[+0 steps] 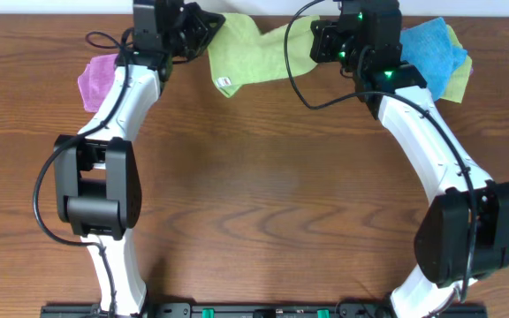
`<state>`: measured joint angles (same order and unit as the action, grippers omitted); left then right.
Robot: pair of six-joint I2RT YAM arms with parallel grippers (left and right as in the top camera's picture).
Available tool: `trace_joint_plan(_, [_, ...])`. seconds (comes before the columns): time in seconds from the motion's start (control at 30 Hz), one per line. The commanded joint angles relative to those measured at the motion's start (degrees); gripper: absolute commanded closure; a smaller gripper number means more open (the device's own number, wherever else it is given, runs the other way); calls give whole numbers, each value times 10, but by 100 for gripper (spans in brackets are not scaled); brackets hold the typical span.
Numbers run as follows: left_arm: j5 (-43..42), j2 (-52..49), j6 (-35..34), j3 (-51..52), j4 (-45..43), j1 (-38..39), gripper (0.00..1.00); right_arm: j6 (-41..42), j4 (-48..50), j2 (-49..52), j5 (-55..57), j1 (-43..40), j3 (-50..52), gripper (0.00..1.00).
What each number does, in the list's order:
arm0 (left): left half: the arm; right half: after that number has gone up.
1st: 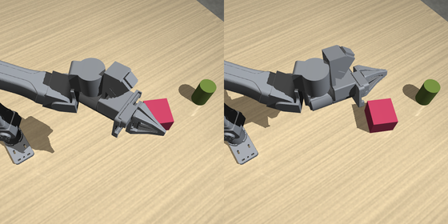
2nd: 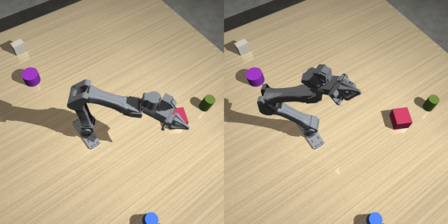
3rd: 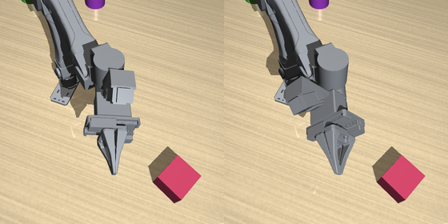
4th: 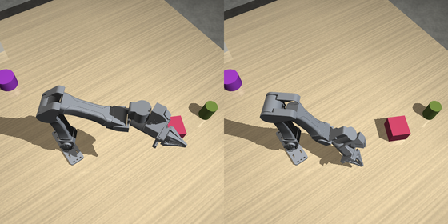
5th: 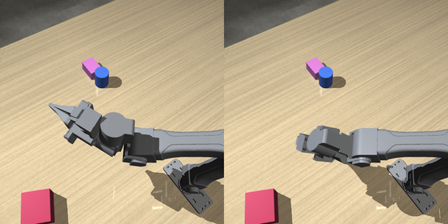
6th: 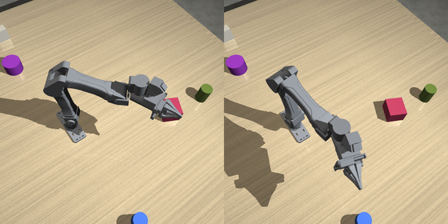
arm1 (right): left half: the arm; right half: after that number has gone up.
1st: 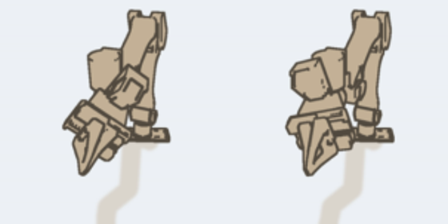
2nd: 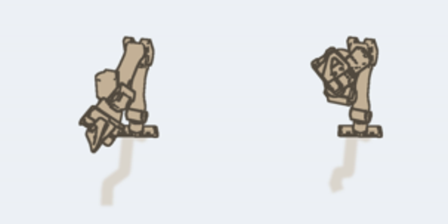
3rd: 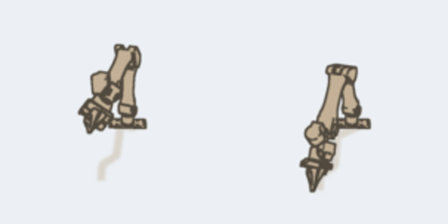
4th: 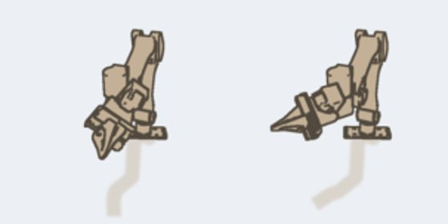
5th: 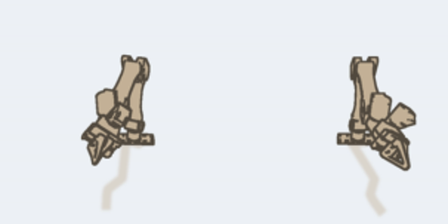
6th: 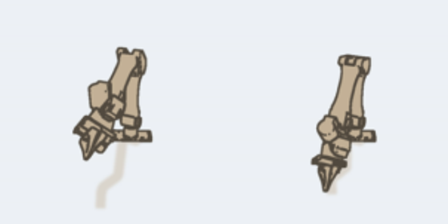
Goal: Fold the cloth
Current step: 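Pull the cloth left with the left gripper, stretching it between grippers, then lower the stretched green cloth toward the table center with both grippers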
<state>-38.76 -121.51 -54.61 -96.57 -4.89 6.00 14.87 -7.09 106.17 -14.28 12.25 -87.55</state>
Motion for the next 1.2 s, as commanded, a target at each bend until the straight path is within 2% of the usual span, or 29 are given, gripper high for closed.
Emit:
trace_joint_plan(0.0, [-29,-1,19,-20,-1,-9,94,7,-11,-1,7,2,-28,99])
trace_joint_plan(0.53, [-191,0,12,-47,8,-13,94,-19,-175,-54,8,11,-62,99])
trace_joint_plan(0.7, [-229,2,39,-47,57,-13,94,-28,-233,-70,16,11,-62,99])
trace_joint_plan(0.83, [-237,21,123,-47,172,-14,94,-33,-287,-78,21,11,-62,99])
trace_joint_plan(0.97, [-186,54,240,-47,337,-14,94,-38,-331,-82,21,12,-62,99])
trace_joint_plan(1.17, [-115,92,350,-47,527,-12,94,-40,-382,-85,21,19,-62,99])
